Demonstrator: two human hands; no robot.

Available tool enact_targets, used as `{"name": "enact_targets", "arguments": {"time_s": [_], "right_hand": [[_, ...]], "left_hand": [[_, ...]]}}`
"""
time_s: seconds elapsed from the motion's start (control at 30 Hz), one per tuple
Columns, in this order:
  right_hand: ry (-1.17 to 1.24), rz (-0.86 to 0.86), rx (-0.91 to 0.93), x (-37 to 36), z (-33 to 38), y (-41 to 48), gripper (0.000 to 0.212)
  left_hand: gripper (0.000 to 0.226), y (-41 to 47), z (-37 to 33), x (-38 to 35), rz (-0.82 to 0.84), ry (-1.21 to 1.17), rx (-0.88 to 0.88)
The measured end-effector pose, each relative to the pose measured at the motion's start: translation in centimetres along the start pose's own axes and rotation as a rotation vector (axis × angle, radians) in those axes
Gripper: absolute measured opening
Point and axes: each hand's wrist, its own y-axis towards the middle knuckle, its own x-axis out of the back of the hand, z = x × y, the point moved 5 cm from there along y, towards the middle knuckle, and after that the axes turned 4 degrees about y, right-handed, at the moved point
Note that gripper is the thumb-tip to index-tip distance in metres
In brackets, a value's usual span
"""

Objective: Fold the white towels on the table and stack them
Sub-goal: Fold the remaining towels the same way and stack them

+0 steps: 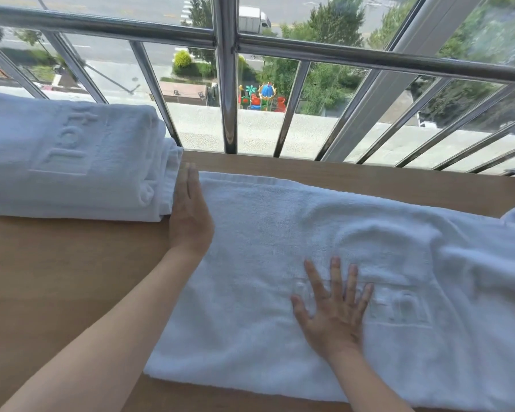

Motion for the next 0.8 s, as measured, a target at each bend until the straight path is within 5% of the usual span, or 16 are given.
{"name": "enact_targets", "arguments": {"time_s": [0.13,0.23,0.37,0.5,0.8], "right_hand": [[0.001,-0.012,0.003,-0.3,-0.2,0.1,0.075],[-0.015,-0.005,-0.004,-0.4,-0.2,0.2,0.073],[-0.022,0.005,-0.020,-0.4,-0.1,0.2,0.071],[-0.016,0.029,-0.031,-0.6,0.1,0.2,0.067],[0.133,0.092,0.081,0.3,-2.2,-3.9,0.059]], "left_hand": [[0.060,-8.0,-1.3,-2.9,0.263,0.079,-0.287],[0.066,-11.9,0.3,-4.7,0.471,0.369,-0.400],[0.064,-12.5,-0.9,-4.4,0.438,0.331,-0.313],[0.065,-17.5,-1.0,-4.5,0.464,0.335,-0.508],[0.065,-19.7,-4.1,-5.4,0.491,0.256,-0.486]]}}
